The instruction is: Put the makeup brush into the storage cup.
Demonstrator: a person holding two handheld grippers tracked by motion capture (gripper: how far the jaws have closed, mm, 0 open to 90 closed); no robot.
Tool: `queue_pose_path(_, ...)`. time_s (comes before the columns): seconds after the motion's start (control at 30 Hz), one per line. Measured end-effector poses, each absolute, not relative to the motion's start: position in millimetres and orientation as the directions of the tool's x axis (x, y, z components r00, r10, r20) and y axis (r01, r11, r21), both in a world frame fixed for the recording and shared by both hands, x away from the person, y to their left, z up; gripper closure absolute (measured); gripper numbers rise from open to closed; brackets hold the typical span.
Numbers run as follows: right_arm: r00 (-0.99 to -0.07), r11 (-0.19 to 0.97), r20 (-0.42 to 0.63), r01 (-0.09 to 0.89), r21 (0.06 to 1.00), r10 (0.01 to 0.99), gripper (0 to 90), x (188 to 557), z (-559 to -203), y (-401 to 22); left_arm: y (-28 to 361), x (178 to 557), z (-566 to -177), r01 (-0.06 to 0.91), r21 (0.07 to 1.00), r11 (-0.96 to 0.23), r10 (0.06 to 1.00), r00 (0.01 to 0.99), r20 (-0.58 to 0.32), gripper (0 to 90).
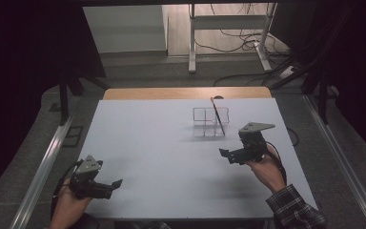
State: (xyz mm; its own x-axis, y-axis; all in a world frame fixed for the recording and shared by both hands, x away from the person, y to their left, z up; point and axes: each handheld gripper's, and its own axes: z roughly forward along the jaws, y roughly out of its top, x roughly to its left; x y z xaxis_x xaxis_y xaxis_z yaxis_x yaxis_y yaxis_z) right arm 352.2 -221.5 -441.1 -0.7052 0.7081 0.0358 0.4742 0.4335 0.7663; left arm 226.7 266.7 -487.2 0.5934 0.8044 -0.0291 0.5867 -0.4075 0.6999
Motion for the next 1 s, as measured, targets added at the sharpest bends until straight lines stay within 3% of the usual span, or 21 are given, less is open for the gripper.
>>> queue_pose_path(1.0,-0.69,0.428,0.04,0.492,0.758,0.723,0.0,330.1,-440.2,-240.5,266.8,226.9,-487.1,0.587,0.701,-0.405,0.804,0.594,-0.033,0.3)
